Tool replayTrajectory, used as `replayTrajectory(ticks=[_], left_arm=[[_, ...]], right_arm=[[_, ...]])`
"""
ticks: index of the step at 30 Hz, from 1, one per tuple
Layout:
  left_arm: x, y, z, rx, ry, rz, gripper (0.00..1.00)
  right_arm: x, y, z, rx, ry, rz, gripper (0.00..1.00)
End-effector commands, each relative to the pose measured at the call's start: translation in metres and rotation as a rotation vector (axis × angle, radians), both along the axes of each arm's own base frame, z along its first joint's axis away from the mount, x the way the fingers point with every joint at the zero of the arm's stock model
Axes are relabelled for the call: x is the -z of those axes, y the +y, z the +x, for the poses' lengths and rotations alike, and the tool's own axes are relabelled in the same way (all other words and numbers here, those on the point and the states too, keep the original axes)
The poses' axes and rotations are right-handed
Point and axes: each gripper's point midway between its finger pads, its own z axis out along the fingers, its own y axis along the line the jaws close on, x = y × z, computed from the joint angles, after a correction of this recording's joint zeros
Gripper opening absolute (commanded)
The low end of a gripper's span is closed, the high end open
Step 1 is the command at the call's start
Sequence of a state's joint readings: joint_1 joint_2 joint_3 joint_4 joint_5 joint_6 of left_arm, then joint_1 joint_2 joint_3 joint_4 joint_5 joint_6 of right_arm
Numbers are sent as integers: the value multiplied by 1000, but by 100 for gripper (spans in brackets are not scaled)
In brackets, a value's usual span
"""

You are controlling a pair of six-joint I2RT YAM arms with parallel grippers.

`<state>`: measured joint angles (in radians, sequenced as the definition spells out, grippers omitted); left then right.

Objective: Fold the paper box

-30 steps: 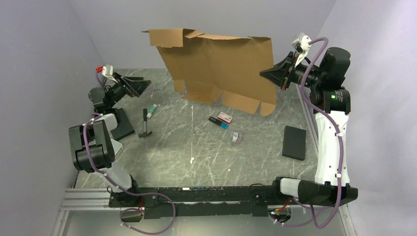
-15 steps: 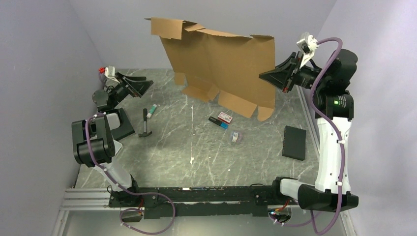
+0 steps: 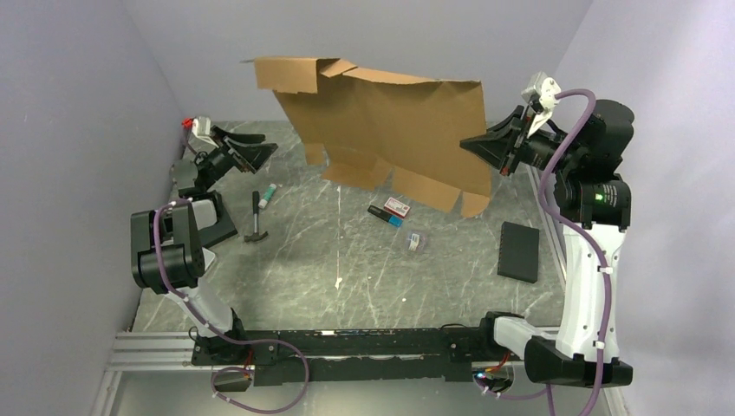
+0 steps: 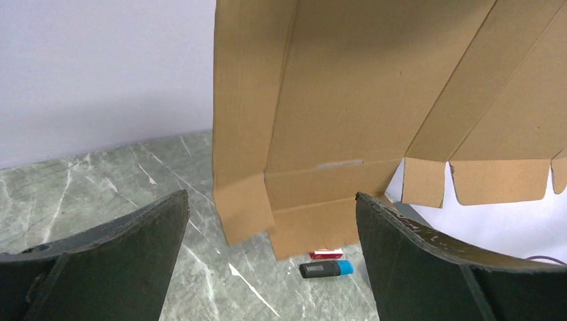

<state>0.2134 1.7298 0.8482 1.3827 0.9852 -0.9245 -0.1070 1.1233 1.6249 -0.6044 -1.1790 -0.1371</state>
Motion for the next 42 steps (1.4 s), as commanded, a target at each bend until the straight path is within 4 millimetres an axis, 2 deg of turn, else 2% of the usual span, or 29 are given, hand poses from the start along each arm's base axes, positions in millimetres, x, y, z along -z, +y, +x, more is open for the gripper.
replayTrajectory(ticks=[1,7,12,16,20,28,32,36,38,42], left_arm=[[-11,-5,-7,-6,-126,31,99],[-6,-12,-8,25,-146,49,100],[-10,-32,-11,106,-158,64,99],[-16,-25,-7,87,-157,49,95],[-27,-26,-9,130,-121,16,71],[-48,-32,-26,145,-154,13,1],[-57,-43,-32,165,-118,-5,0],[-58,-74,-41,173,-35,71,0],[-39,-78,-41,120,101,125,0],[-13,-74,-50,-8,185,221,0]], right_arm=[[-13,-4,-8,33,-117,-58,0],[-14,-1,-15,3,-120,-52,0],[-15,2,-18,-25,-107,-36,0],[-15,2,-18,-29,-104,-31,0],[-13,-1,-11,3,-99,-34,0],[3,-23,27,201,-67,-58,0],[15,-30,44,250,-49,-52,0],[41,-27,60,222,4,-23,0],[54,-22,63,178,27,-4,0],[79,-10,60,54,48,36,0]])
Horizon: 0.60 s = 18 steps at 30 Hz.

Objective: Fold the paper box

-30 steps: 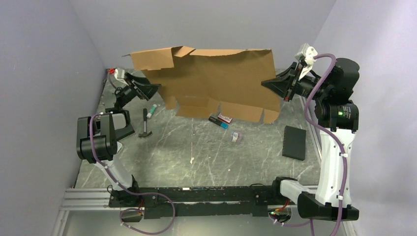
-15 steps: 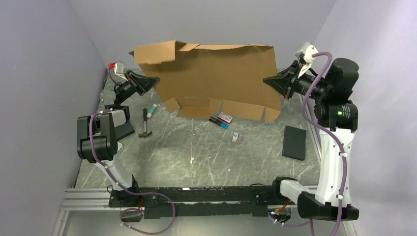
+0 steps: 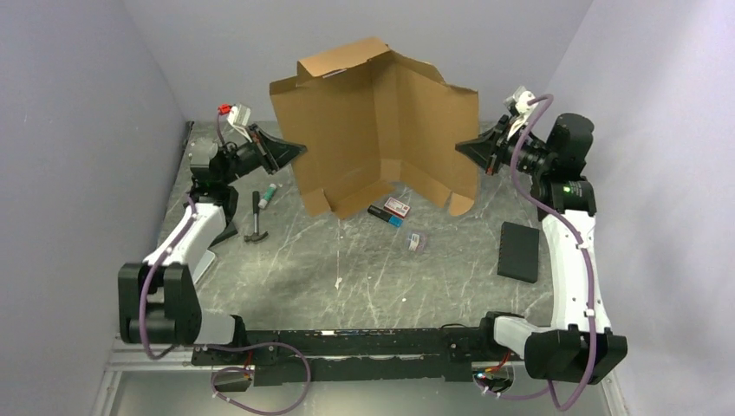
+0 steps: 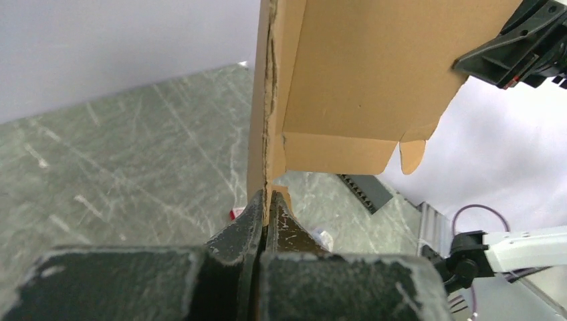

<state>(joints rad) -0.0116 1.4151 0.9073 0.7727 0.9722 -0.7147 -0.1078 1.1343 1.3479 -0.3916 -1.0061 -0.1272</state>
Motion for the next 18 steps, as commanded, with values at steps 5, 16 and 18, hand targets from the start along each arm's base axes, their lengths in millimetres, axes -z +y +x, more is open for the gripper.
replayTrajectory(ticks=[5,16,18], left_arm=[[59,20,10,-232,166,180,0],[76,21,11,-205,122,266,0],[73,21,8,-208,76,292,0]], right_arm=[[38,21,-5,-206,14,115,0],[112,-22,57,134,131,14,0],[118,-23,60,137,141,4,1]])
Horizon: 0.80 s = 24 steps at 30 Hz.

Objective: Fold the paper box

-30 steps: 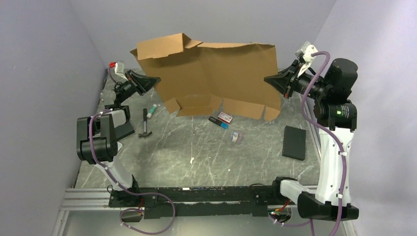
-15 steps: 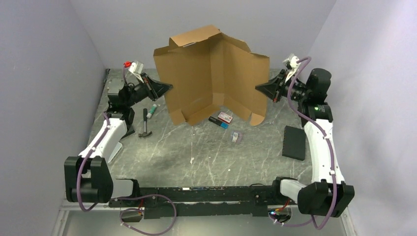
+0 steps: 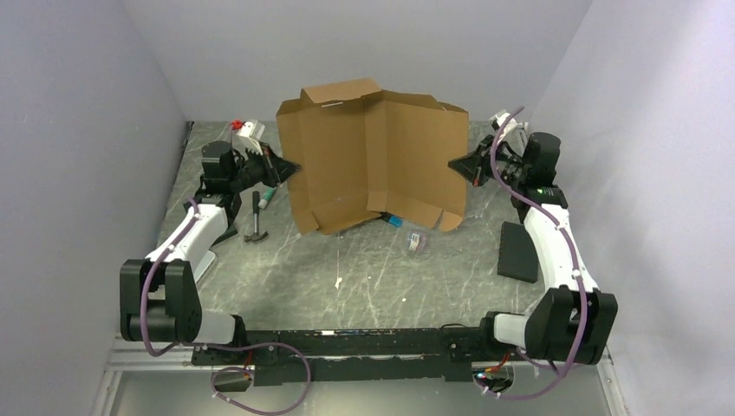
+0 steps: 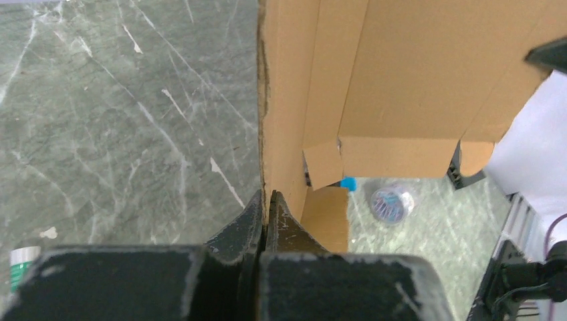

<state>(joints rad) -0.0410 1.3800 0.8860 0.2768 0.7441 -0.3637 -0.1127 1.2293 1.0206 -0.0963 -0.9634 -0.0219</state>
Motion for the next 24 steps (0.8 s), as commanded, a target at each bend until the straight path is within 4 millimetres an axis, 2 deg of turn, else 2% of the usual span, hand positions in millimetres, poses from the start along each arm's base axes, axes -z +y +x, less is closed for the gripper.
replayTrajectory(ticks=[1,12,18,22,24], left_arm=[[-16,1,-8,24,-143,85,0],[-21,-7,-21,60,-245,185,0],[-24,-14,-28,89,-273,201,0],[-25,-15,-29,92,-276,210,0],[-25,-16,-30,92,-275,210,0]], right_arm=[[7,-16,20,72,-58,-79,5],[30,-7,23,-17,-16,-55,25],[23,-2,30,-56,-2,-17,43],[12,-1,36,-57,-15,9,58],[5,0,39,-70,-34,39,62]])
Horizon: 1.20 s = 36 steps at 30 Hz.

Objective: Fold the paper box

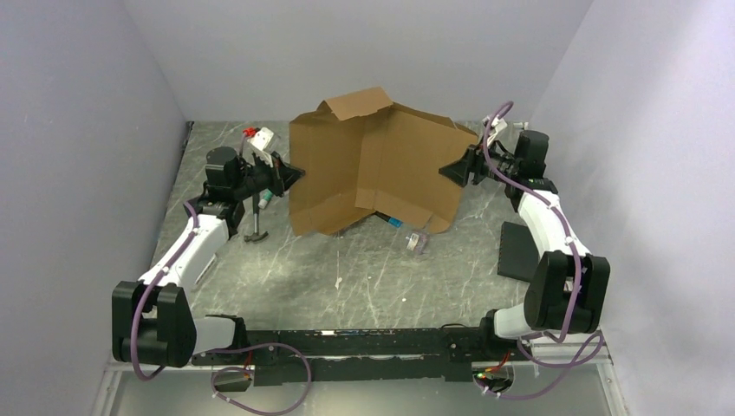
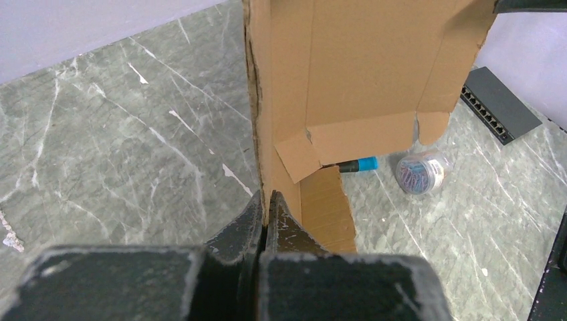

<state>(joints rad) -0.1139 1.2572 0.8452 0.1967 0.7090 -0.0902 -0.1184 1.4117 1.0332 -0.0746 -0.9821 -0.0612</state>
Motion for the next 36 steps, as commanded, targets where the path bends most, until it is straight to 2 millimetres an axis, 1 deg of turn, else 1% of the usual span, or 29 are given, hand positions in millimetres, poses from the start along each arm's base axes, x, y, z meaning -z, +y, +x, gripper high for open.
replayTrajectory(ticks=[1,5,8,11,14,18,22,26,30,34,36], left_arm=[[-17,-2,-4,15,-73,17,0],[-17,-3,-4,18,-66,16,0],[-17,-3,-5,19,-61,16,0],[-17,-4,-5,21,-56,15,0],[-17,-5,-5,27,-52,11,0],[-17,-5,-5,31,-49,7,0],[-16,-5,-4,23,-45,7,0],[-15,-3,-2,4,-31,3,0],[-12,-2,0,-3,-15,-3,0],[-11,-2,0,-9,-12,-3,0],[-11,-1,0,-15,-12,-2,0]], right_arm=[[-50,6,12,-51,-151,64,64],[-61,5,21,-53,-219,106,68],[-57,6,27,-61,-242,149,69],[-51,8,27,-74,-290,201,70],[-53,9,27,-81,-344,239,69],[-49,8,33,-81,-329,260,68],[-34,7,34,-77,-305,256,67],[-18,5,31,-82,-279,254,67],[3,-1,30,-68,-244,259,70],[23,-1,26,-80,-213,244,73],[28,-1,24,-79,-221,245,75]])
